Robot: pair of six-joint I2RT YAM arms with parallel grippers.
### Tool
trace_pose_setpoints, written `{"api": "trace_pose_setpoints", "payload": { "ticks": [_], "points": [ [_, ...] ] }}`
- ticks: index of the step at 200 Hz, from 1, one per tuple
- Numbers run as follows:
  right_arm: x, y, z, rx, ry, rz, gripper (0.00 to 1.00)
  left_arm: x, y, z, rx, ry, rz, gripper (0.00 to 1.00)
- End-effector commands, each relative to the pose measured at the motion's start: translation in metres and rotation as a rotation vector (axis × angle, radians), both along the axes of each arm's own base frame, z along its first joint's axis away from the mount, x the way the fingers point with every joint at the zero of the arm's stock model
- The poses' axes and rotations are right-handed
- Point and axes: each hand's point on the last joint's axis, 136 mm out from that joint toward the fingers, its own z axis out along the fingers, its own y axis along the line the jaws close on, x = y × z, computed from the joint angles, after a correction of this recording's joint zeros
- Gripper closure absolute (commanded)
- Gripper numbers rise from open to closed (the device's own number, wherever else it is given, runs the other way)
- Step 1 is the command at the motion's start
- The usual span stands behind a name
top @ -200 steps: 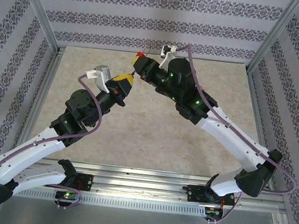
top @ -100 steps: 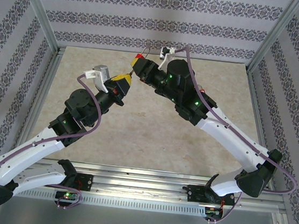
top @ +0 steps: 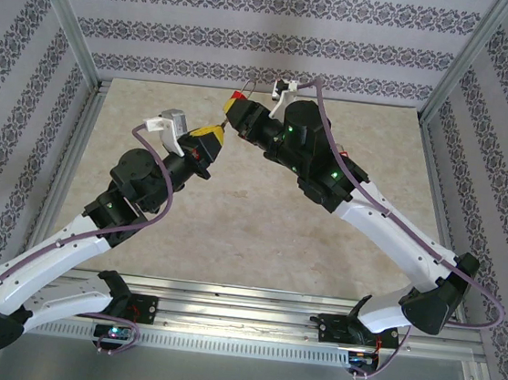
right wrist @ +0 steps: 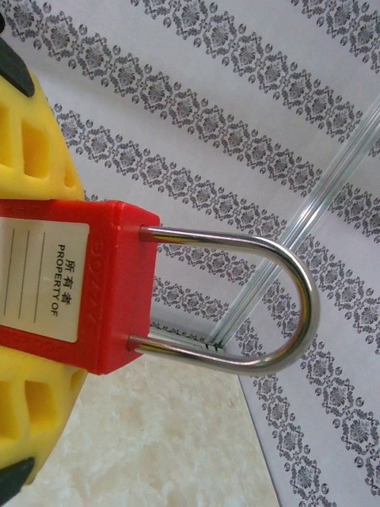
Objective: Unlock with the key
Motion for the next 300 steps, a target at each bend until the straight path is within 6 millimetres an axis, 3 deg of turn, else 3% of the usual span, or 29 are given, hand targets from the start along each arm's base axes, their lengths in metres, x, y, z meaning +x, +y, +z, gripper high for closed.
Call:
{"api": "trace_pose_setpoints", "payload": {
  "ticks": [1,40,105,222,276,300],
  "points": [
    [-0.02,0.018,0.007,-0.001,-0.026,0.123,1.0,0.0,-0.004,0.008,0.037,-0.011,-0.04,1.0],
    [-0.02,0.02,-0.001,0.014,0.025,0.145,1.0,0.0,-0.001,0.008,0.117,-0.033,-0.023,1.0],
    [-0.017,0.029,-0.004,0.119,0.138,0.2,1.0,0.005,-0.017,0.0,0.177,-0.087,-0.071,1.0],
    [-0.011,0.027,-0.022,0.151,0.254,0.196,1.0,0.01,-0.008,-0.024,0.48,-0.108,-0.027,1.0],
    [-0.013,0.029,-0.024,0.154,0.258,0.202,1.0,0.023,0.005,-0.019,0.401,-0.08,0.031,1.0],
    [-0.017,0.035,-0.027,0.145,0.263,0.208,1.0,0.028,-0.001,-0.011,0.325,-0.099,0.017,1.0]
  ]
}}
